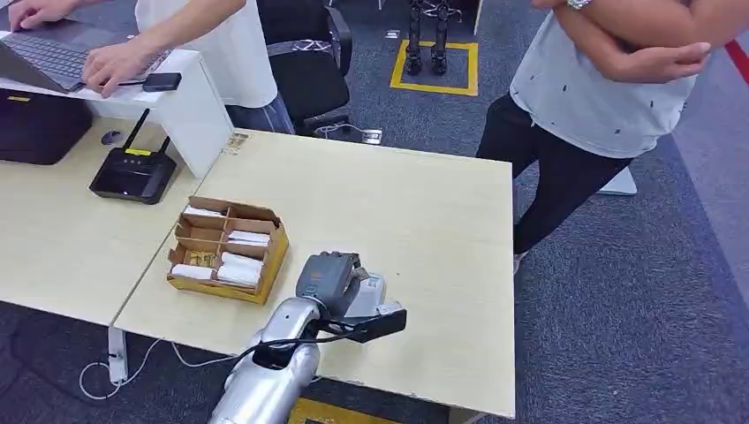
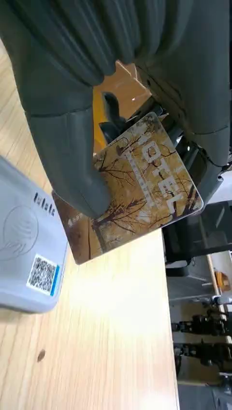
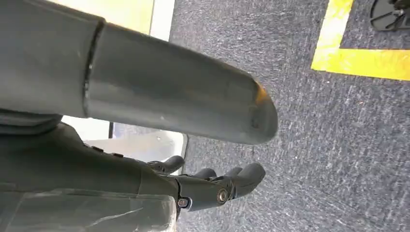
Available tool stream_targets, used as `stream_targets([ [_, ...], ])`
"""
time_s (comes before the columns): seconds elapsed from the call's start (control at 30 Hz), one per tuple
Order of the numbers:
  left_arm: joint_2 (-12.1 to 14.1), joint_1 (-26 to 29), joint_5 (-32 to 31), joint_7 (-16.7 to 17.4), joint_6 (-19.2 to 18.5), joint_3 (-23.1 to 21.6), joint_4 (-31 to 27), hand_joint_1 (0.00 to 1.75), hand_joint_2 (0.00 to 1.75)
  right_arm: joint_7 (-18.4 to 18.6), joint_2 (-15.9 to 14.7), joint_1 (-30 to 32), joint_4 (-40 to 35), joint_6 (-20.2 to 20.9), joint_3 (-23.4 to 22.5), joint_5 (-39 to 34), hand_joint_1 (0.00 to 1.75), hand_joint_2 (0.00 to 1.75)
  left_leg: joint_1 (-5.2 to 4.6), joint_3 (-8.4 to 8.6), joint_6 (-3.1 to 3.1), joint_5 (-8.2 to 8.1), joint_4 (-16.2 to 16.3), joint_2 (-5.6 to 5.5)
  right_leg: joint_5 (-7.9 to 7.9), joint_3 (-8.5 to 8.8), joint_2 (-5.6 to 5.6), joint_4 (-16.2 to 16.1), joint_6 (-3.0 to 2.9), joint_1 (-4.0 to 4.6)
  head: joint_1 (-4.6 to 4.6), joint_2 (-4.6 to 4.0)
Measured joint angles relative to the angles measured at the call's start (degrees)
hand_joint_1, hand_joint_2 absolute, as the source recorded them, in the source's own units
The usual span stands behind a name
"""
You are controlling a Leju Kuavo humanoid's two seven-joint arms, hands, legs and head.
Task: Pass the card to the sensor for recognition and then transmit it.
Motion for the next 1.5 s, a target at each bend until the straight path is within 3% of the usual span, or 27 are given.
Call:
stream_targets([
  [0.73,-0.4,0.9,0.0,-0.4,-1.4,-2.3,0.4,1.75,1.75,-0.2,0.0,0.0,0.0,0.0,0.0,0.0,0.0,0.0,0.0,0.0,0.0,0.0,0.0,0.0,0.0,0.0,0.0,0.0,0.0,0.0,0.0,0.0],
  [1.03,-0.3,1.2,0.0,1.8,-1.4,-2.3,1.5,1.75,1.75,-0.1,0.0,0.0,0.0,-0.1,0.0,0.0,0.0,0.0,0.0,-0.01,0.0,0.0,0.0,0.0,0.0,0.0,0.0,0.0,0.0,0.0,0.0,0.0],
  [1.5,-0.3,1.2,0.0,1.7,-1.3,-2.3,2.3,1.75,1.75,-0.1,0.0,0.0,0.0,-0.2,0.0,0.0,0.0,0.0,0.0,0.0,0.0,0.0,0.0,-0.01,0.0,0.01,0.0,0.0,0.0,0.0,0.0,0.0],
])
